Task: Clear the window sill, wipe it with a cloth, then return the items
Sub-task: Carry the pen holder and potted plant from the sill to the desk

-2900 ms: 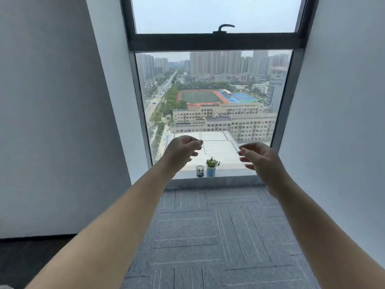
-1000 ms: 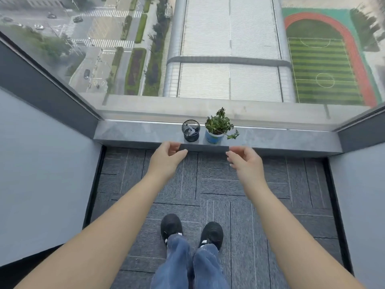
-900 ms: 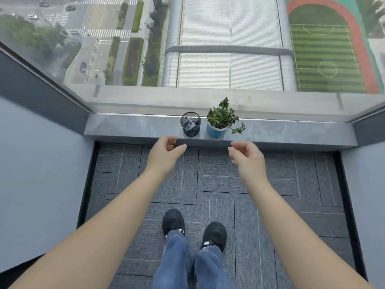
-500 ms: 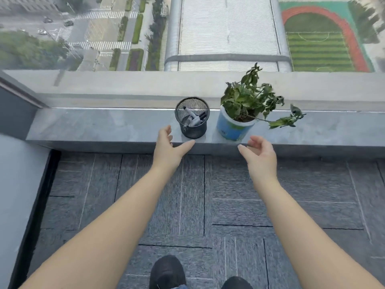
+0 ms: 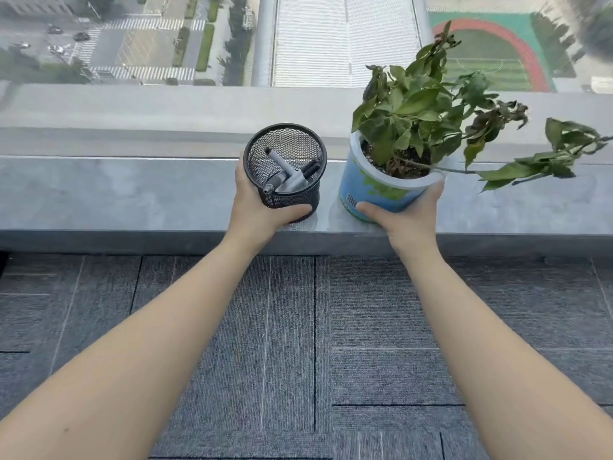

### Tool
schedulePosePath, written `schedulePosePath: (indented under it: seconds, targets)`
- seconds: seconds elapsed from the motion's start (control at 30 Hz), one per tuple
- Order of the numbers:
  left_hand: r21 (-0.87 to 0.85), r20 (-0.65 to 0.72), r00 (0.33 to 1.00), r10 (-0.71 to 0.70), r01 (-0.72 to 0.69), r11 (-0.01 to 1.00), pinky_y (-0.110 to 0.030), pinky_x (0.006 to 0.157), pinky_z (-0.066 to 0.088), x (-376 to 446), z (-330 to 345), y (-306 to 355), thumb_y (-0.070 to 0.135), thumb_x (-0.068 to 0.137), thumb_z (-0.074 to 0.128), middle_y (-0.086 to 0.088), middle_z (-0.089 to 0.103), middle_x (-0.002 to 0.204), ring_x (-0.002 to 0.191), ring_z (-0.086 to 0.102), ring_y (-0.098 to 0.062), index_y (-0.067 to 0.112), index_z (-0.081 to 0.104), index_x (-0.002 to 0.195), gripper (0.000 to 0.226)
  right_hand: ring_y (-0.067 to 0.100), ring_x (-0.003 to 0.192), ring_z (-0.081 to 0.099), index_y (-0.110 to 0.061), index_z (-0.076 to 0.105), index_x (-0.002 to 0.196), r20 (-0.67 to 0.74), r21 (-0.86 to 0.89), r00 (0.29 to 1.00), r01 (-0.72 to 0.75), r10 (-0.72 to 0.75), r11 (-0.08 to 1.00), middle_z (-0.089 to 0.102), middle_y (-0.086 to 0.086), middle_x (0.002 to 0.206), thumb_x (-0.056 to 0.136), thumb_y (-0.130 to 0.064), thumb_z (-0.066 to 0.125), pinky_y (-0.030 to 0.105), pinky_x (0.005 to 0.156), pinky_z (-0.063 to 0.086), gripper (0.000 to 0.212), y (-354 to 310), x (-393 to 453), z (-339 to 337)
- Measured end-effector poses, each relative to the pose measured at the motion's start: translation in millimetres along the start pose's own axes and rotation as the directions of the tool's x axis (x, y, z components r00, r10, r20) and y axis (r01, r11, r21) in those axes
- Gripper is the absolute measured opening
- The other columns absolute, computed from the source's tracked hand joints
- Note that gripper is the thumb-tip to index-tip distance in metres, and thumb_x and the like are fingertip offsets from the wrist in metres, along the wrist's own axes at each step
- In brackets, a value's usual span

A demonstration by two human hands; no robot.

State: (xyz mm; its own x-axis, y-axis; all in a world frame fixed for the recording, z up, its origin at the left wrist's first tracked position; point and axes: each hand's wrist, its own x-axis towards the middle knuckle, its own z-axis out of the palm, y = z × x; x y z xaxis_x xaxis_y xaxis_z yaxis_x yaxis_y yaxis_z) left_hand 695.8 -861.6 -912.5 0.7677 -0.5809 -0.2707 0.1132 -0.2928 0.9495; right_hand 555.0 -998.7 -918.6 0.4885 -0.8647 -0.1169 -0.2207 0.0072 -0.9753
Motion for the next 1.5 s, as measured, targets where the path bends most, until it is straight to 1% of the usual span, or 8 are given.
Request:
schedulePosePath:
  seconds: [0.27, 0.47, 0.57, 0.73, 0.87, 1.03, 1.27, 1.5]
  targets:
    - [0.036, -0.069, 0.993, 0.093, -0.09, 0.995, -0.042, 0.103, 0.042, 4.1, 4.3, 1.2, 0.018, 0.046, 0.082, 0.025, 0.047, 0.103, 0.101, 0.052, -0.008, 0.02, 0.033, 0.124, 0.093, 0.013, 0.106, 0.052, -0.013, 0.028, 0.099, -0.093, -0.051, 0.994, 0.049, -0.053, 0.998, 0.048, 0.001, 0.112, 0.053, -0.011, 0.087, 0.022, 0.089, 0.048, 0.075, 4.8, 1.7, 5.0]
    - [0.075, -0.126, 0.978, 0.166, -0.157, 0.985, -0.039, 0.102, 0.043, -1.5, 0.6, 0.5, 0.03, 0.04, 0.081, 0.0, 0.052, 0.112, 0.11, 0.053, -0.017, 0.027, 0.036, 0.11, 0.083, 0.02, 0.114, 0.05, -0.036, 0.031, 0.093, -0.151, -0.039, 0.984, 0.091, -0.095, 0.995, 0.047, 0.009, 0.12, 0.049, -0.02, 0.089, 0.037, 0.099, 0.047, 0.075, 8.5, 0.5, 16.1]
    - [0.09, -0.121, 0.977, 0.176, -0.165, 0.982, -0.029, 0.095, 0.044, -5.2, -6.0, -3.4, 0.031, 0.041, 0.082, 0.009, 0.052, 0.099, 0.1, 0.054, -0.012, 0.025, 0.036, 0.106, 0.08, 0.026, 0.12, 0.048, -0.023, 0.033, 0.105, -0.167, -0.05, 0.98, 0.099, -0.106, 0.994, 0.046, 0.015, 0.124, 0.049, -0.022, 0.089, 0.045, 0.101, 0.045, 0.079, 9.1, -2.5, 21.0]
    - [0.082, -0.165, 0.973, 0.161, -0.149, 0.985, 0.002, 0.072, 0.039, -12.5, -16.0, -4.8, 0.021, 0.048, 0.083, 0.021, 0.047, 0.091, 0.086, 0.05, 0.007, 0.021, 0.035, 0.102, 0.073, 0.013, 0.11, 0.052, -0.029, 0.032, 0.096, -0.184, 0.001, 0.975, 0.13, -0.127, 0.992, 0.046, -0.013, 0.104, 0.052, -0.013, 0.088, 0.034, 0.098, 0.049, 0.074, 5.0, -9.4, 23.1]
    - [0.064, -0.168, 0.975, 0.149, -0.14, 0.988, -0.013, 0.084, 0.041, -27.8, -21.8, 11.9, 0.026, 0.045, 0.078, 0.02, 0.049, 0.096, 0.094, 0.052, -0.003, 0.025, 0.034, 0.104, 0.073, -0.004, 0.095, 0.052, -0.033, 0.031, 0.089, -0.171, 0.027, 0.976, 0.143, -0.137, 0.989, 0.045, -0.017, 0.1, 0.052, -0.007, 0.087, 0.02, 0.089, 0.05, 0.072, -14.0, -23.2, 17.1]
    - [0.06, -0.176, 0.976, 0.128, -0.119, 0.991, -0.029, 0.095, 0.042, -80.5, -33.8, 76.9, 0.021, 0.049, 0.082, 0.003, 0.051, 0.106, 0.101, 0.051, -0.012, 0.024, 0.031, 0.11, 0.079, 0.012, 0.104, 0.055, -0.033, 0.034, 0.094, -0.082, 0.029, 0.991, 0.112, -0.109, 0.993, 0.049, -0.005, 0.105, 0.047, -0.02, 0.085, 0.033, 0.092, 0.052, 0.071, -89.4, -63.8, -3.9]
    - [0.041, -0.171, 0.982, 0.085, -0.079, 0.996, -0.04, 0.101, 0.044, -173.6, -65.9, 234.5, 0.029, 0.044, 0.081, 0.018, 0.05, 0.102, 0.1, 0.053, -0.008, 0.026, 0.032, 0.111, 0.082, 0.015, 0.109, 0.056, -0.015, 0.036, 0.113, -0.039, 0.029, 0.995, 0.088, -0.087, 0.996, 0.052, -0.006, 0.109, 0.042, -0.026, 0.086, 0.041, 0.092, 0.052, 0.087, -257.9, -126.1, -51.7]
    - [0.022, -0.195, 0.973, 0.124, -0.122, 0.992, -0.045, 0.102, 0.043, -252.8, -105.8, 398.8, 0.04, 0.038, 0.077, 0.015, 0.049, 0.102, 0.108, 0.051, -0.016, 0.022, 0.032, 0.117, 0.092, -0.003, 0.1, 0.055, -0.032, 0.037, 0.102, 0.024, 0.106, 0.986, 0.163, -0.166, 0.981, 0.051, -0.013, 0.107, 0.04, -0.027, 0.085, 0.021, 0.086, 0.053, 0.078, -431.5, -175.7, -89.1]
